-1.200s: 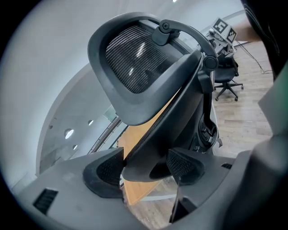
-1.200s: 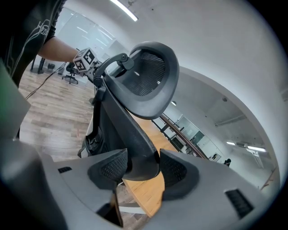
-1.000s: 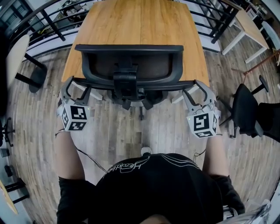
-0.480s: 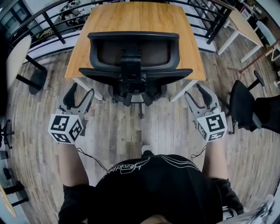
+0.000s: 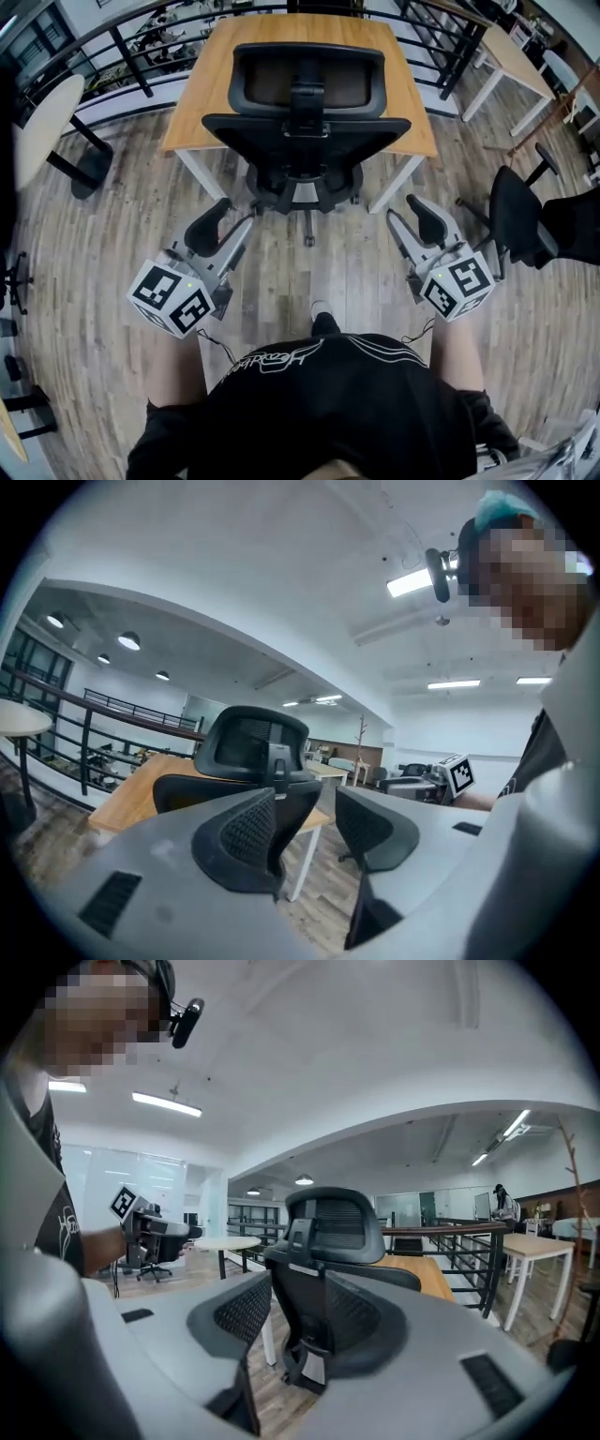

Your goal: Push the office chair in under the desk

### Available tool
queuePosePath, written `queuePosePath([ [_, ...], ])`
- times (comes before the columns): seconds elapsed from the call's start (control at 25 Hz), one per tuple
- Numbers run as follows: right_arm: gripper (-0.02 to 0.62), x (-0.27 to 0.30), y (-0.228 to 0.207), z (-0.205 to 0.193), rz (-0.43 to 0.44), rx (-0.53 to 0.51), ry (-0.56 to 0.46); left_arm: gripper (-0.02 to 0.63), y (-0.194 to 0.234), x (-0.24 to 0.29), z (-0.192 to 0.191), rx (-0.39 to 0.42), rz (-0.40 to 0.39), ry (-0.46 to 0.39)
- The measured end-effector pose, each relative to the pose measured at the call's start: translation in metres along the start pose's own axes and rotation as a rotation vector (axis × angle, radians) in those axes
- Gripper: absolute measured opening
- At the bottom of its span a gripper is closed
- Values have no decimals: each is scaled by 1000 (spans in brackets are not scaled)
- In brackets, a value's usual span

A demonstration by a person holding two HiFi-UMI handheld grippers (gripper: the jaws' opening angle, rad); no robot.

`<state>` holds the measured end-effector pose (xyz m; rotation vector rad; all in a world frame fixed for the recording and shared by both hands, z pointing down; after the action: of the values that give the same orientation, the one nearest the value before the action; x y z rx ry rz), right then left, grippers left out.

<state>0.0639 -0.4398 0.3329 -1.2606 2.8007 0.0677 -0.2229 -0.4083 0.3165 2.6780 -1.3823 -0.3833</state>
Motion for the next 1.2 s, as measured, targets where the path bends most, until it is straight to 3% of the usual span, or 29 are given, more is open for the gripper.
queuePosePath([
  [0.24,116,-44,67,11,17,78,-15,110,-68,-47,3,-137,-119,-17],
  [0.56,60,-87,144,26,136,206,-56,12,-122,-94,7,-200,-177,-16],
  [0.8,52,-105,187,29,222,309,-73,8,-149,-115,0,-217,-215,-8],
  [1.2,41,-121,213,33,249,303,-74,8,-171,-129,-2,-200,-266,7],
])
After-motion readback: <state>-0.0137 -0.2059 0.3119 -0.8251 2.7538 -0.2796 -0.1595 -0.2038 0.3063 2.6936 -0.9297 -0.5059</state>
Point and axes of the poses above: the fingertips, and each gripper's own axes: x forward along the fingers, y to its left, z out of its top, the point moved 3 cm from there along -x, backward along the fingers, and after that the axes turned 15 degrees about -y, right-handed, at the moved point
